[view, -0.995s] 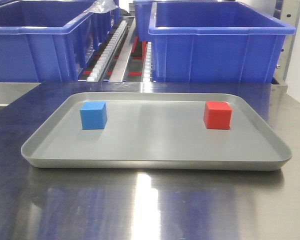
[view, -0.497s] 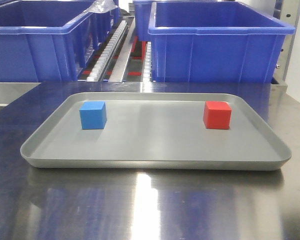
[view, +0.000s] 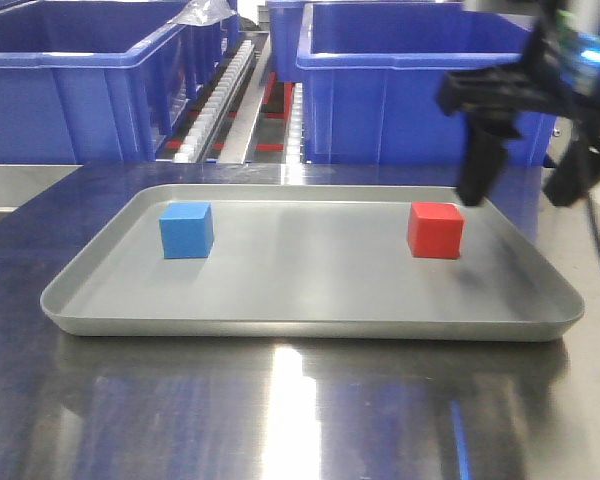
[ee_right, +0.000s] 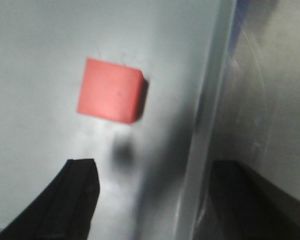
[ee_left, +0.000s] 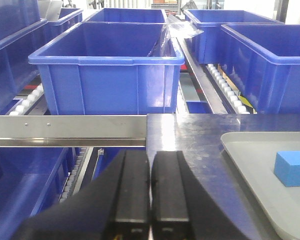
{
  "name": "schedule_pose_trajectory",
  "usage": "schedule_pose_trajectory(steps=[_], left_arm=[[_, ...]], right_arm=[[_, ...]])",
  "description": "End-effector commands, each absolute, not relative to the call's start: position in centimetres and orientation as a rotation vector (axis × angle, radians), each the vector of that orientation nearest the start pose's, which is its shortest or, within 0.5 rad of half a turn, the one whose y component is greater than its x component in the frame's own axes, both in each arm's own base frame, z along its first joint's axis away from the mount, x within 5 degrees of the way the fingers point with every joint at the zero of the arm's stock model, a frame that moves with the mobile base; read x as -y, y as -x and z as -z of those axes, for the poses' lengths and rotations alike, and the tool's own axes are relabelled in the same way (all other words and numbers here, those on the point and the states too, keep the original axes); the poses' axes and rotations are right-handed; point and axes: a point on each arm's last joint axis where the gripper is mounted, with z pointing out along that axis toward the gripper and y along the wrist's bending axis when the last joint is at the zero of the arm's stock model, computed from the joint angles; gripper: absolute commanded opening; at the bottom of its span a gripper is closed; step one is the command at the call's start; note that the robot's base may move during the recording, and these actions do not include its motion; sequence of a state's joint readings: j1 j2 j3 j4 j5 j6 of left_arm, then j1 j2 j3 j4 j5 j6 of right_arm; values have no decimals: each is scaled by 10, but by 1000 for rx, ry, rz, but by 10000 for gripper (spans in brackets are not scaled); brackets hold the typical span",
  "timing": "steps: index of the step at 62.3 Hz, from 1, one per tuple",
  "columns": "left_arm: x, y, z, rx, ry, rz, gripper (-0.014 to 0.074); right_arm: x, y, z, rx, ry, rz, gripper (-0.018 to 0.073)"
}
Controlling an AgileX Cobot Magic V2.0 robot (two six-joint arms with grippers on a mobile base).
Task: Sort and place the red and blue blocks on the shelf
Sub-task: 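Lower the open right gripper around the red cube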
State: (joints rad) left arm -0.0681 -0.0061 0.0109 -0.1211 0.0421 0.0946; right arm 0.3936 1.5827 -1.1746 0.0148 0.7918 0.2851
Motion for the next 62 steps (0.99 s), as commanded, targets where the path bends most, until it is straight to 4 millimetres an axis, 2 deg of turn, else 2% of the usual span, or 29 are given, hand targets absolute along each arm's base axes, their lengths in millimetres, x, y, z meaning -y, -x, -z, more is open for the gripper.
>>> schedule_pose_trajectory(steps=[1, 16, 34, 45, 62], left_arm=[[4, -56, -205, -1462, -21, 85, 125], [4, -56, -205, -1462, -21, 85, 125], [4, -56, -205, -1462, -21, 85, 125], [4, -56, -205, -1462, -21, 85, 125], [4, -56, -205, -1462, -21, 85, 125]], right_arm=[[-134, -311, -298, -2652, 109, -283, 580], [-153, -336, -308, -2707, 16, -395, 572], [-168, -356, -290, -2791, -41, -327, 572], [-164, -359, -277, -2832, -5, -199, 572], [-168, -365, -263, -2853, -22, -207, 572]])
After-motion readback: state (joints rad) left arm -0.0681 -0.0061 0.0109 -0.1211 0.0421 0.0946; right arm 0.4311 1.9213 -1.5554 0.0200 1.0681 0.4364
